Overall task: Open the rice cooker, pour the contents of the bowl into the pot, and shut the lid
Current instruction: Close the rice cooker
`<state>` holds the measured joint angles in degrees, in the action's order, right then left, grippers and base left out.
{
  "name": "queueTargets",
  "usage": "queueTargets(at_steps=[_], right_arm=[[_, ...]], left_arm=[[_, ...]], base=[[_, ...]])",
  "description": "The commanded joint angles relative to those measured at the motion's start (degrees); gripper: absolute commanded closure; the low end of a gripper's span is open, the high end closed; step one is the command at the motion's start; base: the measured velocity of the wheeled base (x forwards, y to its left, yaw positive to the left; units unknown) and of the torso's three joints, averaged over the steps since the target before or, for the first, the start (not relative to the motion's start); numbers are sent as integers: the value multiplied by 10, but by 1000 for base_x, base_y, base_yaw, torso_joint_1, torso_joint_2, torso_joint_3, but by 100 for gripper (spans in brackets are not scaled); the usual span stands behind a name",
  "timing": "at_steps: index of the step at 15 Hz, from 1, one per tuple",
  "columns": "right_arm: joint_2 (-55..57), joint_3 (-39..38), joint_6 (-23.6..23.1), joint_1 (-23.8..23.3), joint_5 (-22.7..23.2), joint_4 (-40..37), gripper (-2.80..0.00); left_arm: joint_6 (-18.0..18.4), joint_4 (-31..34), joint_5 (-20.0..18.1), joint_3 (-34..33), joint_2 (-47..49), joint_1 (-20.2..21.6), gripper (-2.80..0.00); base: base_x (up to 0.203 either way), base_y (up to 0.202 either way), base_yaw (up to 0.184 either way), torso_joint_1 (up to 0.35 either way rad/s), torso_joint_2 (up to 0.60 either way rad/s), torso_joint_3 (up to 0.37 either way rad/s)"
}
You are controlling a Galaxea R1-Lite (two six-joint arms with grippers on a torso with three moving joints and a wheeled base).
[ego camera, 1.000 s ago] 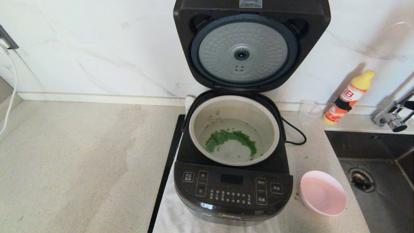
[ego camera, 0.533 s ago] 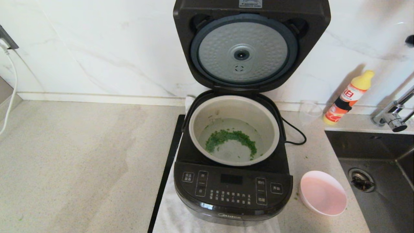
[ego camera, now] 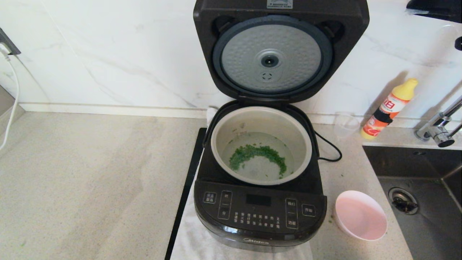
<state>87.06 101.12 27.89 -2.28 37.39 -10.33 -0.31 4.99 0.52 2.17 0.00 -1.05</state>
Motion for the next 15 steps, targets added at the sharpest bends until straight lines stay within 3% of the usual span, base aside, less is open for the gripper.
queueTargets(at_steps=[1, 5, 10, 15], right_arm=[[60, 25, 4, 24, 21, 45, 0], [114, 87, 18, 65, 23, 72, 0], [147, 94, 19, 82, 24, 137, 0], [138, 94, 21, 102, 27, 135, 0]], left_arm=[[0, 0, 0, 0, -2, 0, 0], [0, 0, 0, -1, -2, 0, 0], [0, 0, 1, 0, -2, 0, 0], [0, 0, 0, 0, -2, 0, 0]], base=[[0, 0, 0, 0, 0, 0], [0, 0, 0, 0, 0, 0], [0, 0, 0, 0, 0, 0], [0, 0, 0, 0, 0, 0]])
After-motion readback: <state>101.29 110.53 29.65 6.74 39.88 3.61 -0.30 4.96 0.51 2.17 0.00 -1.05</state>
